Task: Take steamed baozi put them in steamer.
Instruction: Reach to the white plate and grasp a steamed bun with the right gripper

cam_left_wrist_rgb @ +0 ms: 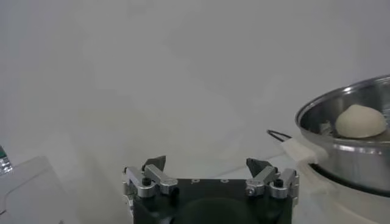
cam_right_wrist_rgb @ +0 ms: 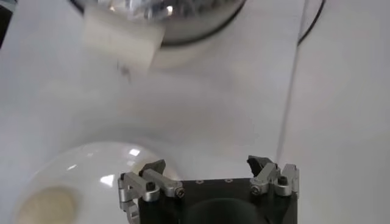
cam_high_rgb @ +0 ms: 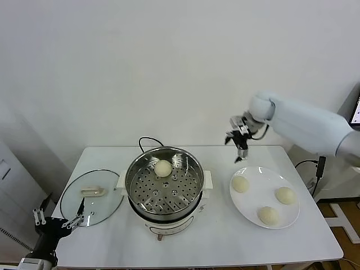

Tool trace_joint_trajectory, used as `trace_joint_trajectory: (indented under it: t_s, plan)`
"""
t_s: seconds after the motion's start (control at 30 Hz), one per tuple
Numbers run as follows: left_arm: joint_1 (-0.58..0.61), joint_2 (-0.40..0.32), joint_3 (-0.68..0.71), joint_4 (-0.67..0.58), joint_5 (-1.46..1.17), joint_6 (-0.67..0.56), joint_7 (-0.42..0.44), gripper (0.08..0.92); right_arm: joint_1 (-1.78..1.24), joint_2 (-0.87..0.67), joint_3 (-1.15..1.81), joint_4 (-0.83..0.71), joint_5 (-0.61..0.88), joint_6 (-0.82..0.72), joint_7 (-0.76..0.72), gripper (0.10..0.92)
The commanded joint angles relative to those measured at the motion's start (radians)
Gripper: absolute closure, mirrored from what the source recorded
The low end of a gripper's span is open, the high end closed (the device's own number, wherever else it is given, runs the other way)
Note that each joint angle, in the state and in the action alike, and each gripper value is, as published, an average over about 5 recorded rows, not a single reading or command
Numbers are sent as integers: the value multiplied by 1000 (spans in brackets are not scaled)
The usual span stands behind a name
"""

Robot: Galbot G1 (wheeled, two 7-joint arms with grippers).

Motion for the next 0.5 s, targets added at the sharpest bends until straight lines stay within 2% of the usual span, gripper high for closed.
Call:
trace_joint_trajectory:
  t_s: [0.03,0.5]
  plan:
    - [7,-2,0,-6,9,2,-1,177,-244,-68,140,-46,-95,-43,20,203]
    - [15,7,-5,-5,13,4,0,177,-301,-11,217,-127,-135,-27,68,232]
